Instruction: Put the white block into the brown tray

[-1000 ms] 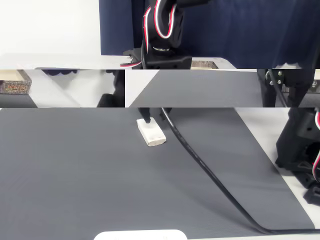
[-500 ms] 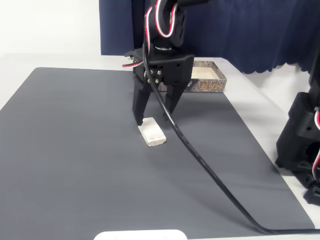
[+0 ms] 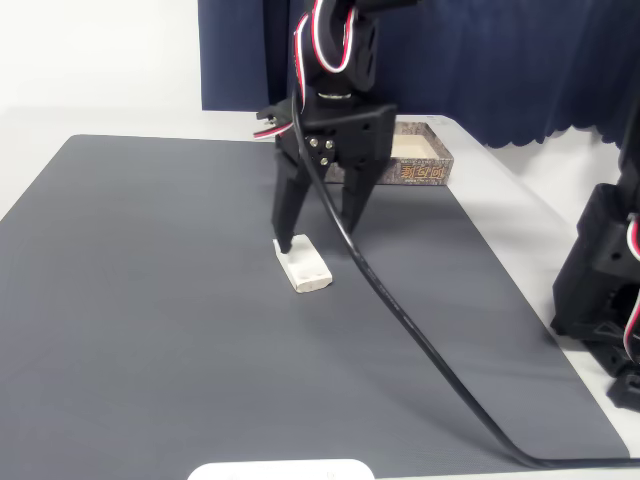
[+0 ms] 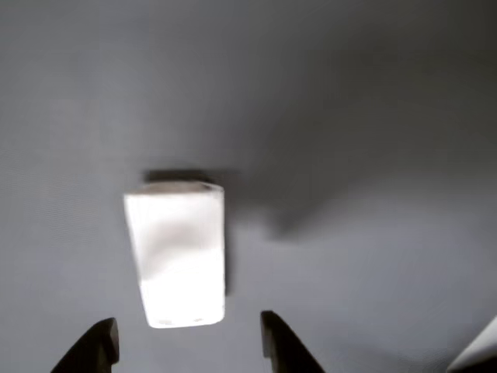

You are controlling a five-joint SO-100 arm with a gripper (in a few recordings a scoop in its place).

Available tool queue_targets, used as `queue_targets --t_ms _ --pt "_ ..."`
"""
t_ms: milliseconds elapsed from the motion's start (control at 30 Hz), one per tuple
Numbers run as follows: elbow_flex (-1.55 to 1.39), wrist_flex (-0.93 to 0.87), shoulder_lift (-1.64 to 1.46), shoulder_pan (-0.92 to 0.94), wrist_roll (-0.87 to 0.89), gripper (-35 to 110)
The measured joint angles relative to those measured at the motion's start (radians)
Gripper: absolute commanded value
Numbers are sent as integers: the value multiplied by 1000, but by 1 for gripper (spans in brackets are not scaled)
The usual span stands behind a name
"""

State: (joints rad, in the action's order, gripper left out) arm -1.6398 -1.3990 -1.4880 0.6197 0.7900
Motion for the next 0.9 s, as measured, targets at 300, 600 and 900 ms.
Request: queue_targets --t_ms 300,600,900 --pt "0 34 26 0 0 42" --pt "0 38 51 0 -9 44" --pt "20 58 77 0 -9 46"
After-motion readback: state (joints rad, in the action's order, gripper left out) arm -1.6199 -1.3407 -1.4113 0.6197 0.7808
